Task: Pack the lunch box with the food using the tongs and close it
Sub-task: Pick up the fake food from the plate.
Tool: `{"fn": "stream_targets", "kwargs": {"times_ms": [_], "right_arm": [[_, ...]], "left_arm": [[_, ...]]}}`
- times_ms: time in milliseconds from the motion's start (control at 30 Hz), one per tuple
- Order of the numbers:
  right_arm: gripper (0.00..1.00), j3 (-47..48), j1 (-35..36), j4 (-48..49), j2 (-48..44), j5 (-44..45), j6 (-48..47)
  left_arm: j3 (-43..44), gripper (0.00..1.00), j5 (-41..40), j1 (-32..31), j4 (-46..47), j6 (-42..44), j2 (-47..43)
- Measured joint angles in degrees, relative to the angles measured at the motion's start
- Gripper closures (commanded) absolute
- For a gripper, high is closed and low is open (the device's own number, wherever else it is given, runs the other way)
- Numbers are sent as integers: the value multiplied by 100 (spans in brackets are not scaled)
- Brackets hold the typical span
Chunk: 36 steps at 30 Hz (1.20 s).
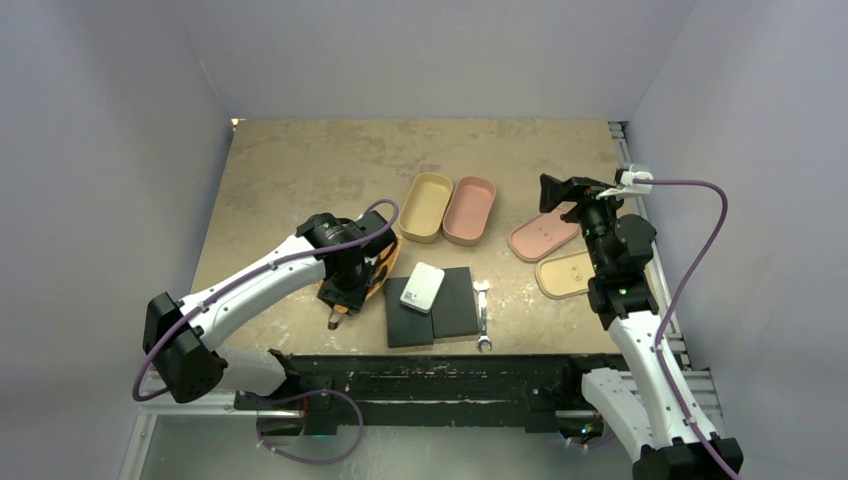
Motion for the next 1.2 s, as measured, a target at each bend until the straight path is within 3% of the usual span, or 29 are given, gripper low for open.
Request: {"fn": "stream_targets", "kwargs": {"times_ms": [133,200,267,767,1200], "right_arm": [[1,0,0,0,0,0,0],[1,0,0,0,-2,0,0],[1,0,0,0,0,0,0],[1,0,0,0,0,0,0],[1,0,0,0,0,0,0]], "left_arm": [[0,67,0,0,0,0,0],[0,90,2,0,0,0,0],[0,100,0,0,9,2,0],[33,100,-35,0,-24,15,-39],[782,100,-72,0,-245,-11,-81]]}}
